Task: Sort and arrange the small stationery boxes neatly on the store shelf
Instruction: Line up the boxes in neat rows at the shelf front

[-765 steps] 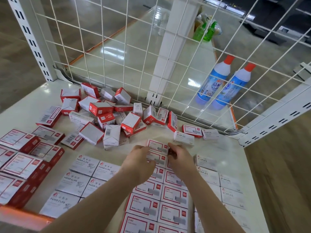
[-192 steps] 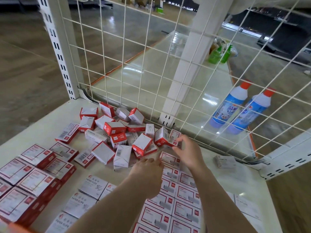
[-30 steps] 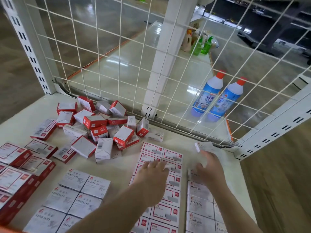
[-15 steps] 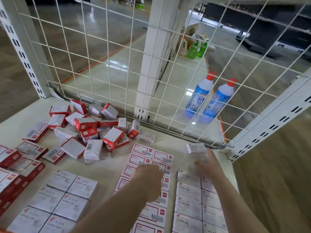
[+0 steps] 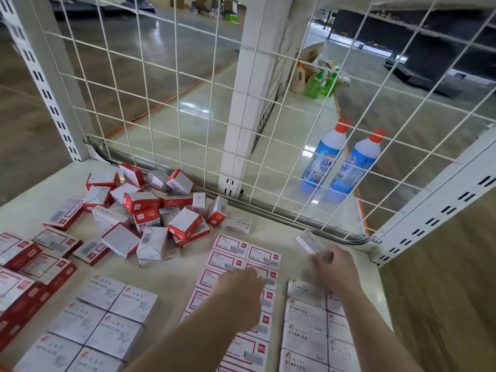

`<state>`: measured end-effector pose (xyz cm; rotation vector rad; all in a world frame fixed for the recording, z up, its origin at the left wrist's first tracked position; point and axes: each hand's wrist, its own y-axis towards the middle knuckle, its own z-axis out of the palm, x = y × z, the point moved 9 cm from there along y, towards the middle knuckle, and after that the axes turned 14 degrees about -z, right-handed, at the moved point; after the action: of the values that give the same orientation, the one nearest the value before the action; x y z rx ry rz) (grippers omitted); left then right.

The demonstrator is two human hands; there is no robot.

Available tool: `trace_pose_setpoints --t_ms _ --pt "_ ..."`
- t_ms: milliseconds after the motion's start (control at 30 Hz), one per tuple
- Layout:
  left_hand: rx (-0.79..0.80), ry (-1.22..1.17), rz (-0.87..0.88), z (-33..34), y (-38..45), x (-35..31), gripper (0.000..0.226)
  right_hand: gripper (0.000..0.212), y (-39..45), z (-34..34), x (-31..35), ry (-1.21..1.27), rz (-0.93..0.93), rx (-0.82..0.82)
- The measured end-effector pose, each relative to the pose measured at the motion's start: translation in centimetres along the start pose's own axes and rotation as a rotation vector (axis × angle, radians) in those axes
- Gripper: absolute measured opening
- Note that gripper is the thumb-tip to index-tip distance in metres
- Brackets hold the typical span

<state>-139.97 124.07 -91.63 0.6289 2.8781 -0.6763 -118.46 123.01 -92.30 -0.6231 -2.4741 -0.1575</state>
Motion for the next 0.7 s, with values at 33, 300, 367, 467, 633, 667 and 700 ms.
trace_pose_setpoints --t_ms 33,300,367,467,633,667,700 --pt "0.009 0.004 0.003 0.0 -0.1 0.0 0.042 0.016 0.1 0.0 0.0 -0.016 -0.002 -0.020" --pt "0.154 -0.100 0.064 -0.4 -1.3 0.8 0.051 0.022 -2.0 -1.1 1.0 -0.046 0.010 -0.124" --pt "0.153 -0.165 0.064 -0.8 -1.7 1.0 0.050 0.025 -3.2 -1.9 1.9 -0.044 -0.003 -0.163" --pt "0.080 -0.305 0.007 -1.6 -2.0 2.1 0.042 0.032 -4.7 -2.8 3.5 0.023 -0.101 -0.218" --pt "0.051 -0.564 -0.104 -2.1 -3.6 4.2 0.022 0.012 -7.9 -2.1 5.8 0.214 -0.197 -0.137" --pt "0.064 -0.649 -0.127 -2.0 -3.9 4.6 0.019 0.012 -8.7 -2.1 6.7 0.248 -0.224 -0.123" --pt "0.077 -0.741 -0.153 -2.0 -4.2 4.8 0.018 0.017 -9.5 -2.1 7.7 0.268 -0.251 -0.108"
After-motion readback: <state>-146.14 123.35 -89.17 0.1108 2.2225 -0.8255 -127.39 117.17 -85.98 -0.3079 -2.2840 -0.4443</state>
